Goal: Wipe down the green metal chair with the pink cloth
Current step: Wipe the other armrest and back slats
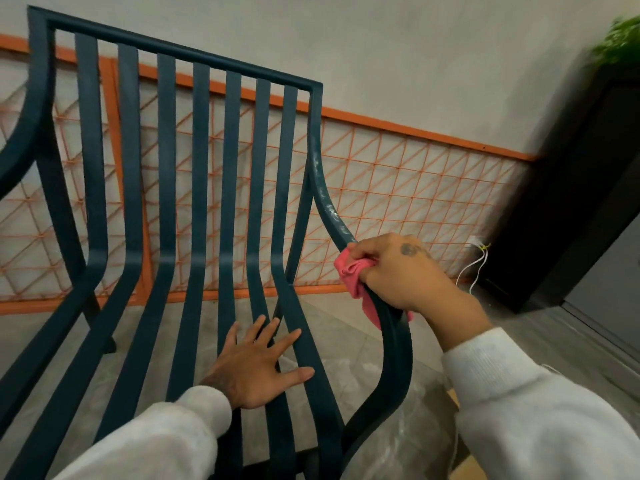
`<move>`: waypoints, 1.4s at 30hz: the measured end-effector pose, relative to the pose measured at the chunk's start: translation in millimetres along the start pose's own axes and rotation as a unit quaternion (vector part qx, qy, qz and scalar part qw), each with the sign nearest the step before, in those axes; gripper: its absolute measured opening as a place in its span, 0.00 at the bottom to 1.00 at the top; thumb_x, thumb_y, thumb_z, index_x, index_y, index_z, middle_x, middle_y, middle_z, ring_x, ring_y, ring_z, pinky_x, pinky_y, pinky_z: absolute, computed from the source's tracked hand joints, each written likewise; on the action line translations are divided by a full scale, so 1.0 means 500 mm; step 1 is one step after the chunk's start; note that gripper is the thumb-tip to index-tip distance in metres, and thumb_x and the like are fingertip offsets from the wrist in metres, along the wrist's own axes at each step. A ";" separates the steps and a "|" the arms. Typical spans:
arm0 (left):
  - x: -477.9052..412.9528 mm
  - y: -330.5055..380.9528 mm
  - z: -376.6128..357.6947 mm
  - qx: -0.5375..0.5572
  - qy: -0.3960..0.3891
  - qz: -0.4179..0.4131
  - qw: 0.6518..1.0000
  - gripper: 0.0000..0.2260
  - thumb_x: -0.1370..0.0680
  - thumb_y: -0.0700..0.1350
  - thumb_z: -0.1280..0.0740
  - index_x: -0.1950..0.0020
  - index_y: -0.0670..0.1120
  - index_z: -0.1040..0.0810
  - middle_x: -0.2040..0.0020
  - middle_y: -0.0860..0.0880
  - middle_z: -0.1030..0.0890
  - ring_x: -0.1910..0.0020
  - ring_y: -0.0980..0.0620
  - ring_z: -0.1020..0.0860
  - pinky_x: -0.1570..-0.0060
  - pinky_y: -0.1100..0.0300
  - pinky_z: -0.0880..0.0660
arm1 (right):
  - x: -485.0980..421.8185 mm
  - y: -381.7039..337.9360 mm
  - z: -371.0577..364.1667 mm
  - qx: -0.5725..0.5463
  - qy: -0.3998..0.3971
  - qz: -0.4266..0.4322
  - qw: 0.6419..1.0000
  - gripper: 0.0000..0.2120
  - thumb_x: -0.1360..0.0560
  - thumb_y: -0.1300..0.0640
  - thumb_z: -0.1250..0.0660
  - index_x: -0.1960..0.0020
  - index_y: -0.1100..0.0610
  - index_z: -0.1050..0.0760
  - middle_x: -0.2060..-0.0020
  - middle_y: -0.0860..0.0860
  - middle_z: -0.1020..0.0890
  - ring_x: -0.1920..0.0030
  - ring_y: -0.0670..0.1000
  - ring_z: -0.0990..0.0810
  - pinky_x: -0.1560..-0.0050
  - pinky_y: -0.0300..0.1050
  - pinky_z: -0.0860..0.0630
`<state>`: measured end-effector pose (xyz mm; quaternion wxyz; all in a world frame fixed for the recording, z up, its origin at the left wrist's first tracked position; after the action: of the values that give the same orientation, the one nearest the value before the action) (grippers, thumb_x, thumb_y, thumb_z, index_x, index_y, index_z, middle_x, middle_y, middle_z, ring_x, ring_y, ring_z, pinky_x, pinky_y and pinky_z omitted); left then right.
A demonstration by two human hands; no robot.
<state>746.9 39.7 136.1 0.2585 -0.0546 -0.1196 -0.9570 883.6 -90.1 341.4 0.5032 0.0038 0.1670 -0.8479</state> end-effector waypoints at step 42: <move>-0.004 -0.005 -0.004 0.003 0.008 -0.007 1.000 0.39 0.29 0.79 0.59 0.21 0.65 0.58 0.18 0.52 0.58 0.20 0.47 0.64 0.26 0.36 0.65 | 0.082 -0.069 -0.027 0.225 -0.036 0.004 0.974 0.09 0.24 0.57 0.37 0.45 0.51 0.24 0.48 0.50 0.24 0.45 0.54 0.24 0.43 0.47 0.25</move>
<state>747.4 42.5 133.3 0.2531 -0.0457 -0.1209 -0.9588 831.4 -106.2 331.1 0.4986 0.0873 -0.0463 -0.8612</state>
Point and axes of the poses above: each hand's wrist, its own x-axis away from the middle knuckle, its own z-axis out of the back of the hand, y = z × x, the point moved 2 cm from there along -x, towards the middle knuckle
